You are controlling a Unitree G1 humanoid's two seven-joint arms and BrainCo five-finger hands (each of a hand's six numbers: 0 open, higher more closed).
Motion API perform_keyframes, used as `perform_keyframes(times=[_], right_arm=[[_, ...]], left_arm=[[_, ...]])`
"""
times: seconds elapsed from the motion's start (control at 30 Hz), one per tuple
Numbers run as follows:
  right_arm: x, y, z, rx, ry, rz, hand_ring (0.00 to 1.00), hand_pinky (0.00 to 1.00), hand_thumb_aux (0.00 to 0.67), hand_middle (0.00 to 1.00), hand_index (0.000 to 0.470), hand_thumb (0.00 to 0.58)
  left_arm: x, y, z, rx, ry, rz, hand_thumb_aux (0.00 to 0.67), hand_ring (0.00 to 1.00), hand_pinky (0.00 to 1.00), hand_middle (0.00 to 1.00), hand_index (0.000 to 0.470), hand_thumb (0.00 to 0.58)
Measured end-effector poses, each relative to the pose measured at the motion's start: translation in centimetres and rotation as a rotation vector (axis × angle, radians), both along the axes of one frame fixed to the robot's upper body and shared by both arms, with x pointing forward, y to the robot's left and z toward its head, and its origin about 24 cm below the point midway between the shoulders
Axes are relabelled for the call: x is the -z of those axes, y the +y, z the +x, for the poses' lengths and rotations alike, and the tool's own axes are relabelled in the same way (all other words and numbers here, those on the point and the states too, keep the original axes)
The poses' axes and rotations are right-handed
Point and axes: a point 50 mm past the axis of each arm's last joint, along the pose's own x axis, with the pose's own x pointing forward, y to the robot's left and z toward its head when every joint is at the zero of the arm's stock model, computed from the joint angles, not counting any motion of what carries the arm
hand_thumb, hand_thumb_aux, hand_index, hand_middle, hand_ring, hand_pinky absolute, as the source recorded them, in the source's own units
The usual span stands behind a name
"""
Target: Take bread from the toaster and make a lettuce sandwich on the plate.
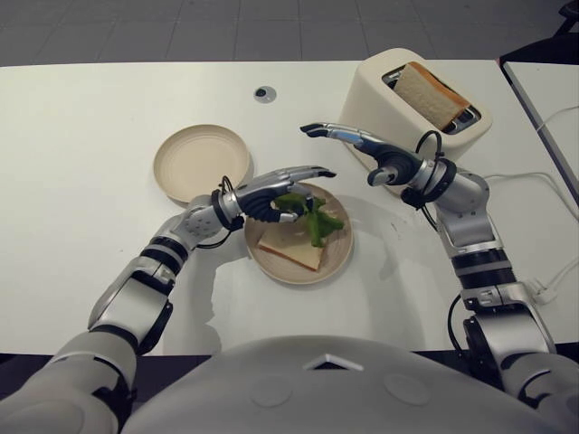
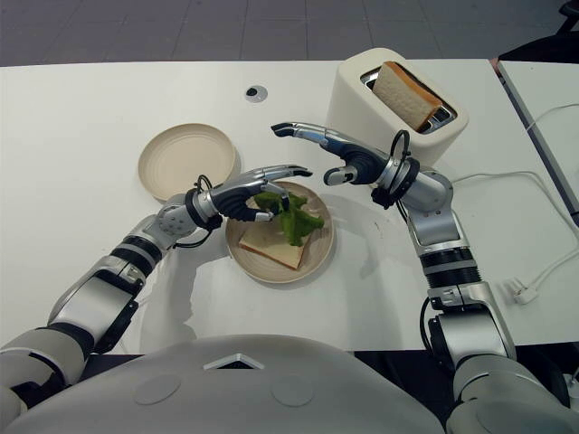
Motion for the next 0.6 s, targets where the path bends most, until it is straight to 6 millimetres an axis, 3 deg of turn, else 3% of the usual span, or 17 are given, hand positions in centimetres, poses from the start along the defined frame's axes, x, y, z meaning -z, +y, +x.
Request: perform_keyframes(times=[0.17,0.27,0.53,0.6], right_arm=[[0.0,0.0,0.0,0.0,0.0,0.0,0.0,0.0,0.0,0.0,0.0,0.0],[0.0,0.0,0.0,0.001,0.001,0.0,0.0,0.0,0.0,0.0,0.0,0.0],[0.0,0.0,0.0,0.001,0.001,-0.001,0.0,0.0,0.0,0.0,0.0,0.0],[0.0,0.0,0.0,0.001,0.001,-0.001,0.0,0.0,0.0,0.0,0.0,0.0]], left_arm=[[-0.4,0.9,0.6,-0.061,-0.006,-0.027,0.67,0.0,0.0,0.0,0.47,0.58],[-0.2,0.3,0.3,-0.019,0.004,-0.021,0.67,0.0,0.0,0.0,0.47,0.58],[1.9,1.0,-0.4,0.027,0.1,0.147,0.67,0.0,0.0,0.0,0.47,0.58],[2.6,1.9,-0.5,0.016,0.136,0.204,0.67,0.0,0.0,0.0,0.47,0.58]])
